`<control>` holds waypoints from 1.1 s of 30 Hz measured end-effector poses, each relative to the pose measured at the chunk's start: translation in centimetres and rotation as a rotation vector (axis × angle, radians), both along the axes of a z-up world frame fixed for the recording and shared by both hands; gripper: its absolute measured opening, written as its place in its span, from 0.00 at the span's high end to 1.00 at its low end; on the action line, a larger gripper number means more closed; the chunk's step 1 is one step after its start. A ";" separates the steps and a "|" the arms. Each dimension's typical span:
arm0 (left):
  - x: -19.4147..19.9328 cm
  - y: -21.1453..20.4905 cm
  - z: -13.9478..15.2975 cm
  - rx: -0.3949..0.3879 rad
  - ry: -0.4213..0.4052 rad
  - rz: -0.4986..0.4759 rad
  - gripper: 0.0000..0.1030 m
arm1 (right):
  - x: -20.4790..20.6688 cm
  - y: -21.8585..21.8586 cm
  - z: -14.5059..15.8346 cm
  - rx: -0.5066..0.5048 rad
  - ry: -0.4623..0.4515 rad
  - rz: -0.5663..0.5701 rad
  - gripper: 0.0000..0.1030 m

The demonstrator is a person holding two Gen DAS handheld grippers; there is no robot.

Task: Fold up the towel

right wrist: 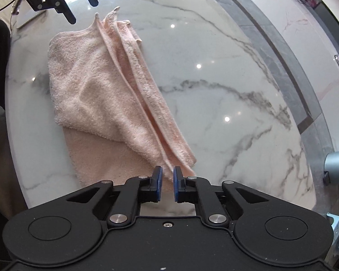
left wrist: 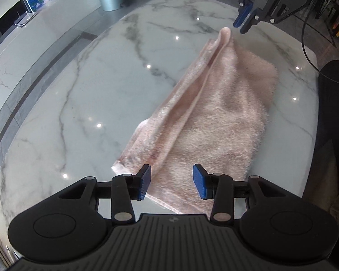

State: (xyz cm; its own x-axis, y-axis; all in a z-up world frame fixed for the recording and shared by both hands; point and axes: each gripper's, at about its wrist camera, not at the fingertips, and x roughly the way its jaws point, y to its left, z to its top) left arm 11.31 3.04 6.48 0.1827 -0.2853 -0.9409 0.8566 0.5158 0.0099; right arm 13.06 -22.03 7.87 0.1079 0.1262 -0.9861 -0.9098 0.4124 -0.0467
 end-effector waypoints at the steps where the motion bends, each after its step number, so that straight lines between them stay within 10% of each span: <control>1: -0.3 -0.1 -0.1 -0.002 0.003 -0.001 0.62 | -0.3 0.1 0.0 0.005 0.000 -0.001 0.92; 10: -3.5 2.1 -1.3 -0.048 0.054 0.156 0.62 | -4.0 -1.1 -1.6 0.070 0.051 -0.137 0.61; 33: -7.4 2.3 -5.1 -0.037 -0.010 0.389 0.61 | -7.8 -3.4 -5.8 0.130 0.050 -0.426 0.62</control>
State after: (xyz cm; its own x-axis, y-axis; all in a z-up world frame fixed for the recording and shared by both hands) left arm 3.90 5.36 1.42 0.2926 -0.2264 -0.9290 0.5972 0.8021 -0.0073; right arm 5.28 -25.47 2.05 0.1292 0.2043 -0.9703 -0.6575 0.7501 0.0704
